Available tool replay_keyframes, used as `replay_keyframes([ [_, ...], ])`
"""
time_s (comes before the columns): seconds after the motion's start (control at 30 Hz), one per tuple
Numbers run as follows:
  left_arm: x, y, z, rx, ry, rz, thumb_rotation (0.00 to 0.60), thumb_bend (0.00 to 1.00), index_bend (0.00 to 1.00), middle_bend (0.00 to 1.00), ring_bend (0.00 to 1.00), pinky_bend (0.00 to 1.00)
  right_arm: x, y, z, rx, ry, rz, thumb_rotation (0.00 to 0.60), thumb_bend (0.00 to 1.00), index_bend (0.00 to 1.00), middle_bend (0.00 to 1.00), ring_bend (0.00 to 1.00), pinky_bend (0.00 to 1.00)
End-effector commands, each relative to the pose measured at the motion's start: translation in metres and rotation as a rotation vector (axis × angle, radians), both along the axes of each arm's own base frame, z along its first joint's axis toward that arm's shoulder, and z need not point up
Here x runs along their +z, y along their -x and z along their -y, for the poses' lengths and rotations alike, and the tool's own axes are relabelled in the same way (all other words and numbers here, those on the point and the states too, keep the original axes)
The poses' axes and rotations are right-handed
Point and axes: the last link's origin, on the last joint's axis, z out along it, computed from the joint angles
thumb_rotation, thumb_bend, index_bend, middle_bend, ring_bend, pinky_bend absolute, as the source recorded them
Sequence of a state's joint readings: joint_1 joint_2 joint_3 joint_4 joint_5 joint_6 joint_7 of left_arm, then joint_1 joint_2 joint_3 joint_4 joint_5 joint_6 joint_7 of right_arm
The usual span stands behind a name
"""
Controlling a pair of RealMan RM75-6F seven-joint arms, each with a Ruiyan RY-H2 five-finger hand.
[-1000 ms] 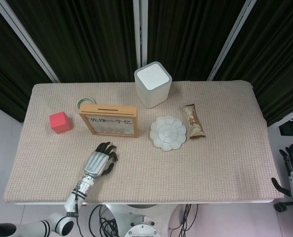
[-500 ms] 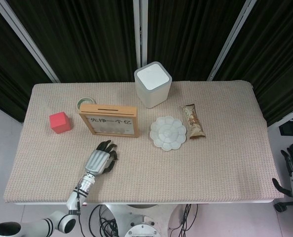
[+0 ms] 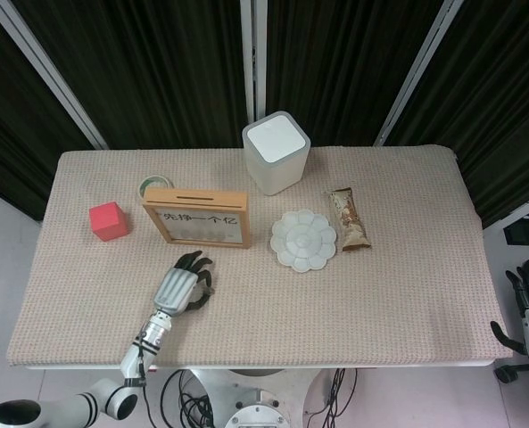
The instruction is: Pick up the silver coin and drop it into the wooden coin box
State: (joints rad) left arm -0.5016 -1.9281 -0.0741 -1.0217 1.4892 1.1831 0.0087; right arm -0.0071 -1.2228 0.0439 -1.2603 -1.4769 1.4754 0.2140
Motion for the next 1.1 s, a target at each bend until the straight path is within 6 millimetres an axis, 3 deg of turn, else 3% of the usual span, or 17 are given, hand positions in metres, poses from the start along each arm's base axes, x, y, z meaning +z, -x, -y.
replay_keyframes([
  [0.03,-0.0012,-0.0007,0.0002,-0.004,0.007,0.007,0.6,0.29,0.53,0.23,0.09,0.16,0.0001,0.0005,-0.0003,-0.003,0.0,0.001,0.6,0.22,0.0,0.0,0.0,0.0],
  [1.1,-0.0031,-0.0027,-0.0067,0.033,0.0,0.034,0.6,0.34,0.58,0.24,0.09,0.16,0.0014,0.0058,-0.0017,-0.02,0.003,0.005,0.6,0.22,0.0,0.0,0.0,0.0],
])
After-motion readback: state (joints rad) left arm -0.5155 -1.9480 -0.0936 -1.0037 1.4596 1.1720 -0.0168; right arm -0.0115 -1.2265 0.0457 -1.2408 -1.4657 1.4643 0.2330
